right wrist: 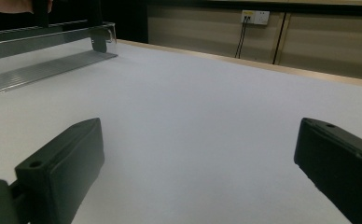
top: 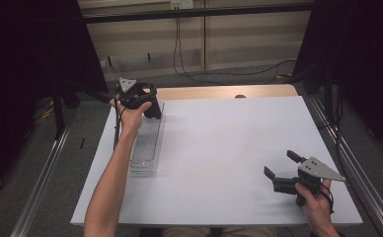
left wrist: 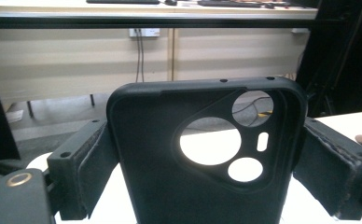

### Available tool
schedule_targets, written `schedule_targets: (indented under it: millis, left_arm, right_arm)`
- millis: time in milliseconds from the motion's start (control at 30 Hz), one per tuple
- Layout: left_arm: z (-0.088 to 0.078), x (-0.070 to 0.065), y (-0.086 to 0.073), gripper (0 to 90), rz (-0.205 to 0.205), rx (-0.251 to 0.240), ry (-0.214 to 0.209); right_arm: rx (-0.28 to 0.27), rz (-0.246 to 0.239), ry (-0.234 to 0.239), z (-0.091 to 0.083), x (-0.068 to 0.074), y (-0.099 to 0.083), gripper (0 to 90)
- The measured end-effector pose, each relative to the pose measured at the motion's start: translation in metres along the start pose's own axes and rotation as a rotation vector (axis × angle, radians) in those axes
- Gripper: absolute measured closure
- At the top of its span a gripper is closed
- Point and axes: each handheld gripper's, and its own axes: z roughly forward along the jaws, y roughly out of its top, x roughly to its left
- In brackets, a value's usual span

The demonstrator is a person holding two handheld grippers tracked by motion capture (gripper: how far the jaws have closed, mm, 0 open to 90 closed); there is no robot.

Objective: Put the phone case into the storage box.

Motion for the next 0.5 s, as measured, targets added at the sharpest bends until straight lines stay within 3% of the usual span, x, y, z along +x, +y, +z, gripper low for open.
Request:
schedule_targets:
  millis: [200,500]
  left_arm:
    - [0.0026,-0.0037,-0.0004,11.7,-0.005,-0.005,0.025]
    - [0.0093,-0.0069,-0.0017,11.0,-0.014,-0.008,0.017]
  right_arm:
    - [-0.002,0.002,-0.004,0.0004,-0.0001,-0.0001,1.2]
    - [-0.001,-0.004,-0.001,0.0007,-0.0006,-0.0007,1.1]
